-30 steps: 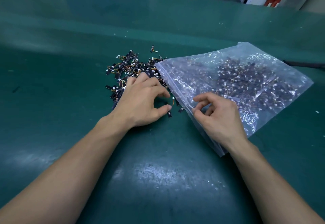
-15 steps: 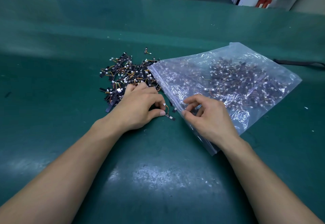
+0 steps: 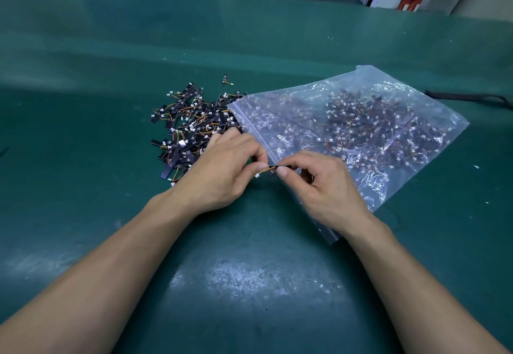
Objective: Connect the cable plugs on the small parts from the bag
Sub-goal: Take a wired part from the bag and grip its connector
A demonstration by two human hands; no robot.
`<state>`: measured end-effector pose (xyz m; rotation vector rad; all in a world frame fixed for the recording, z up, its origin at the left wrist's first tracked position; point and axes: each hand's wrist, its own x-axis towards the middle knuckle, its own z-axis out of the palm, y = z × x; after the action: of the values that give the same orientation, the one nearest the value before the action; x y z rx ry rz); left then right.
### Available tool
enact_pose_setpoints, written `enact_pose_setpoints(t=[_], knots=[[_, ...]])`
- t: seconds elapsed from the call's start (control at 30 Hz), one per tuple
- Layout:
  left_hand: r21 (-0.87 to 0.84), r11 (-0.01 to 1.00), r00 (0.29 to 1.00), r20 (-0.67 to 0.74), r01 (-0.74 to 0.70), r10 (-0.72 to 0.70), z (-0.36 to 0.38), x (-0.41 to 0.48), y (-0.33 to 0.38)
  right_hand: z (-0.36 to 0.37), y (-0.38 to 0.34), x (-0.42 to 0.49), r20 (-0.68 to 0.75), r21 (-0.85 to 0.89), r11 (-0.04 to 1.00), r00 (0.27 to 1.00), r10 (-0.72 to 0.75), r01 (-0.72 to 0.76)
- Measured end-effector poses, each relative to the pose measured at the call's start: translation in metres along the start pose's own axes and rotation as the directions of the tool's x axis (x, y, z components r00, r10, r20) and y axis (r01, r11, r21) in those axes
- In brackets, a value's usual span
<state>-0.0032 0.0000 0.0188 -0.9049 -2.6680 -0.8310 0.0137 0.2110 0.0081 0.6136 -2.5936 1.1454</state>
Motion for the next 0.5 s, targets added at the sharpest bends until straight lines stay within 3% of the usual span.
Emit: enact_pose_setpoints(t=[0.23, 0.5], knots=[[-0.094, 0.995, 0.995, -0.094, -0.033, 0.024, 0.0, -0.0016, 0.0006, -0.0003, -0.0013, 0.0004, 0.013, 0.101, 0.992, 0.997, 0.075, -0.076], [-0.234, 0.972, 0.992, -0.115, 0.026, -0.055, 0.0067, -0.0007, -0.0043, 0.0013, -0.006, -0.0015, 0.072, 0.133, 0.99, 0.997, 0.037, -0.046]])
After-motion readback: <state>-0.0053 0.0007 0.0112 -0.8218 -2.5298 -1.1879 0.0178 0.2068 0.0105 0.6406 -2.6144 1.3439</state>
